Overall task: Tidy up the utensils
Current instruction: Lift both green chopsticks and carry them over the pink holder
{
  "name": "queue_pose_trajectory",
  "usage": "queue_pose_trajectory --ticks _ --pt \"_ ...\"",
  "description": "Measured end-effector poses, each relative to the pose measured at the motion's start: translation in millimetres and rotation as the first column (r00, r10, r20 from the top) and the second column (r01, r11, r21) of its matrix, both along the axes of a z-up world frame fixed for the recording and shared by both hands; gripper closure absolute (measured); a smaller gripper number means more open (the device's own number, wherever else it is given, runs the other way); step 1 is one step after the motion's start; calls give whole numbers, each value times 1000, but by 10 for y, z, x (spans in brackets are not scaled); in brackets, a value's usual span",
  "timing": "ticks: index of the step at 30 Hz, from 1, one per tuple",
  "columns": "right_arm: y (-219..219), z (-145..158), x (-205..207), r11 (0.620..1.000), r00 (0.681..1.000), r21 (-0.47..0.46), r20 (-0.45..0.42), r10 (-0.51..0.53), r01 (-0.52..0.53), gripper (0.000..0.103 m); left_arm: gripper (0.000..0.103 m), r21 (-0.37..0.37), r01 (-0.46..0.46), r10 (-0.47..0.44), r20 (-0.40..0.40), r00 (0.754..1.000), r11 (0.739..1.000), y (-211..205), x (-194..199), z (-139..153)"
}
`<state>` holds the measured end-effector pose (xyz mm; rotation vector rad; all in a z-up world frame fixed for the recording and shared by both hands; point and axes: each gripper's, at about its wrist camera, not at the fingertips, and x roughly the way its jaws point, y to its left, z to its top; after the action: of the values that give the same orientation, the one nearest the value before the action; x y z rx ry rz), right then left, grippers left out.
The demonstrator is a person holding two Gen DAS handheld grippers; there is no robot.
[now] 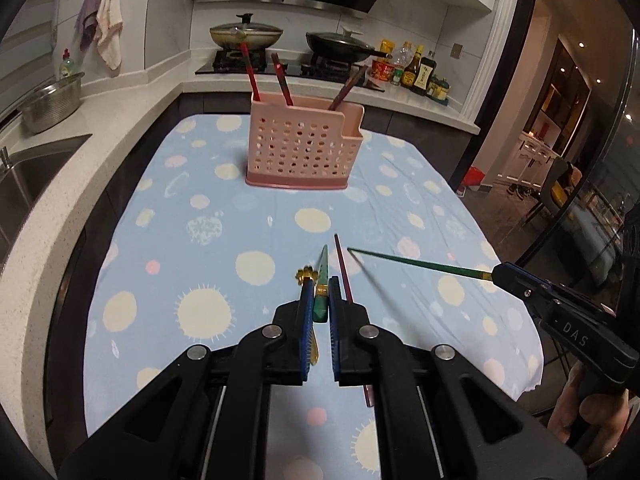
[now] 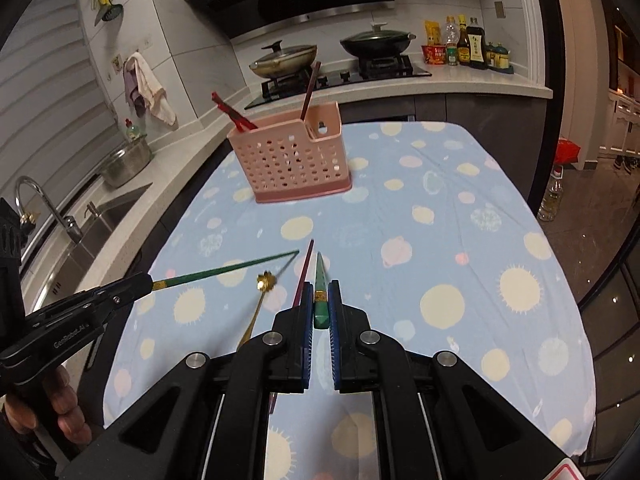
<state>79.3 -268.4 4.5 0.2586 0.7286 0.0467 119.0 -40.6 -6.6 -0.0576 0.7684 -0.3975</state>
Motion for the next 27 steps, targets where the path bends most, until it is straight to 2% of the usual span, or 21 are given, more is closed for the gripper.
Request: queue_pose_trajectory --ticks 5,15,27 --pt "-78 241 181 1000 998 27 54 -10 8 96 96 -3 -6 6 63 998 1000 -34 177 245" --pt "-101 703 597 1000 986 14 169 5 -8 96 96 -14 -33 35 187 982 999 -100 596 728" --pt "-80 1285 1296 998 950 50 311 19 -37 96 96 -61 -37 57 360 931 997 -216 1159 1518"
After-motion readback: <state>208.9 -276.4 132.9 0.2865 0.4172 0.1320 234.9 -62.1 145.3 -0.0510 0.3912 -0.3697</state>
